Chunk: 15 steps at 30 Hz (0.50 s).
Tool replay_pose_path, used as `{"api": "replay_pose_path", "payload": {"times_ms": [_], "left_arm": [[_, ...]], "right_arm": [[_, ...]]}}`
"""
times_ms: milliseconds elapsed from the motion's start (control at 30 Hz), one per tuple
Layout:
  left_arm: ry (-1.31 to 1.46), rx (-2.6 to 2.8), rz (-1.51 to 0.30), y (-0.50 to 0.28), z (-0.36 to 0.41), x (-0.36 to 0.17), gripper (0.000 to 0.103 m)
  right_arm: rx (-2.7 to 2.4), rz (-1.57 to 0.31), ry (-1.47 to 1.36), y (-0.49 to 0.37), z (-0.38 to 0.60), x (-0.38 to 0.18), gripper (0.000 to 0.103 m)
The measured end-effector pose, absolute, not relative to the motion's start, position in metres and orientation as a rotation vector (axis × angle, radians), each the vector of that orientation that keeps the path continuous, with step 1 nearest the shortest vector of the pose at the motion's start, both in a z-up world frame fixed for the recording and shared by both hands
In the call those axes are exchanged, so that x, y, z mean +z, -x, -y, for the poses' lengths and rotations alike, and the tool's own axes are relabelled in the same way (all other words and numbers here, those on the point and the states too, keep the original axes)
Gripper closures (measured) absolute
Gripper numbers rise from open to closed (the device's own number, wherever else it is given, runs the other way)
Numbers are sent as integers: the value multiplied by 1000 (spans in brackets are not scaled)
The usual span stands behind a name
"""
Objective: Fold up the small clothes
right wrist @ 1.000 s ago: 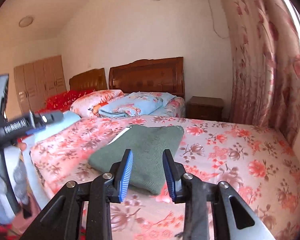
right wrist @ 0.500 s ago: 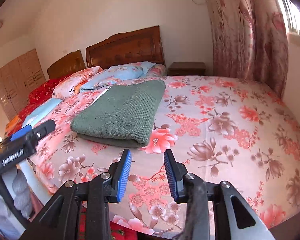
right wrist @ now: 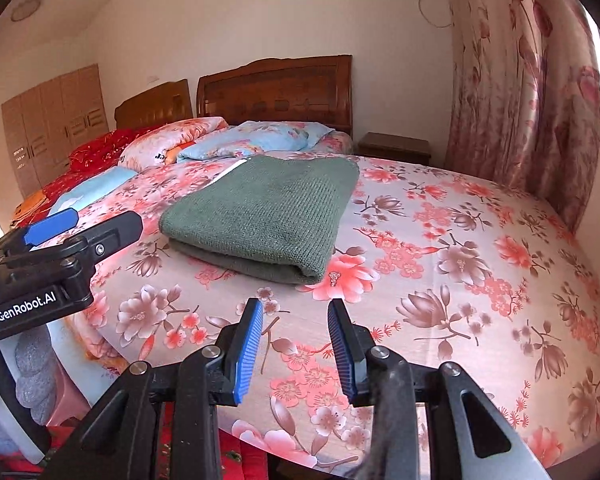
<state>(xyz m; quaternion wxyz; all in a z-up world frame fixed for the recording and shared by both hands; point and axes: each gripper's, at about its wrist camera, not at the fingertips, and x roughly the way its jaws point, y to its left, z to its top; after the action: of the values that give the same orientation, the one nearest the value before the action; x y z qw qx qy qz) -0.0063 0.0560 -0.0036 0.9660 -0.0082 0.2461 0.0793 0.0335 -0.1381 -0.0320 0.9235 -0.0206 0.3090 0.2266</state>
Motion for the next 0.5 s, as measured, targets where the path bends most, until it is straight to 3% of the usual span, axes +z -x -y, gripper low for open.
{"api": "replay_pose_path", "payload": {"times_ms": [500], "left_arm": [[10,159,-507,5,-54,-7,0]], "right_arm": [[463,-616,45,-32,139,-29,69]]}}
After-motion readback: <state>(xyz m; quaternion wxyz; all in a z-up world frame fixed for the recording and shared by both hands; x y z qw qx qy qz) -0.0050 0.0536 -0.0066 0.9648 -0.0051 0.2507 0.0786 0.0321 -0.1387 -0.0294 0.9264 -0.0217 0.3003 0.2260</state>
